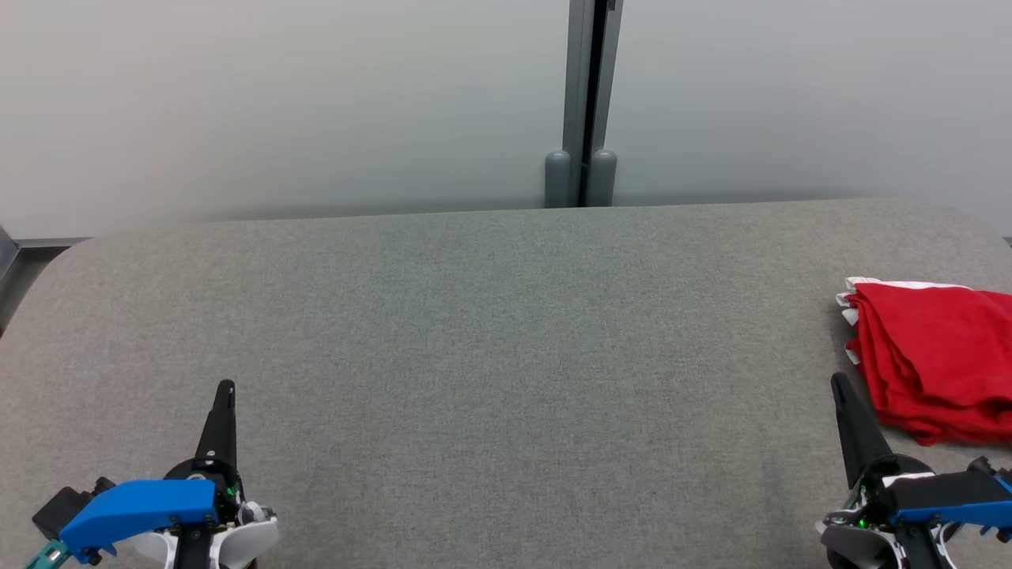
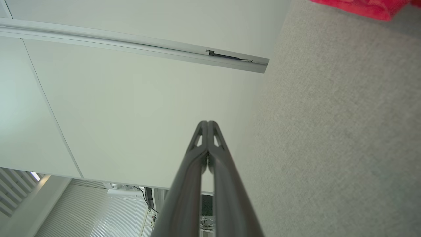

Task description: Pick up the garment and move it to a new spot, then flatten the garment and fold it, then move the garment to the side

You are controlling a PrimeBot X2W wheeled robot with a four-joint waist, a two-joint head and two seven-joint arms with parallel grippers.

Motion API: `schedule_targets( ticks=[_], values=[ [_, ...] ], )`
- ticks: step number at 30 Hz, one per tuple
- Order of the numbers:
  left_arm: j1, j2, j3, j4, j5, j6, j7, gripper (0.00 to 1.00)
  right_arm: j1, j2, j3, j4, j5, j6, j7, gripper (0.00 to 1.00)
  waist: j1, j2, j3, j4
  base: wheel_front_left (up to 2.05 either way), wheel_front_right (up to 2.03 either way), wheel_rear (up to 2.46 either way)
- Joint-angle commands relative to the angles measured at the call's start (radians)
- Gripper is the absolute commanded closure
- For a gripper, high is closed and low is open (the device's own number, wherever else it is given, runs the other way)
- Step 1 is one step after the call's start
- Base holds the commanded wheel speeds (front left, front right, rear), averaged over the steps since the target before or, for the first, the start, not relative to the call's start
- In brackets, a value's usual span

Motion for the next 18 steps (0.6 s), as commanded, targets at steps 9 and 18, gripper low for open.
schedule_targets(
  ticks=[9,18],
  values=[
    [-0.023,-0.006,0.022,-0.014,-0.072,-0.010,0.021,1.00,-0.026,-0.001,-0.004,0.004,0.086,0.001,0.013,1.00,0.0000,0.0000,0.001,0.001,0.00,0.00,0.00],
    [-0.026,-0.011,0.034,-0.021,-0.124,-0.015,0.037,1.00,-0.033,-0.001,-0.005,0.010,0.149,0.001,0.020,1.00,-0.0001,0.0000,0.002,0.001,0.00,0.00,0.00]
  ],
)
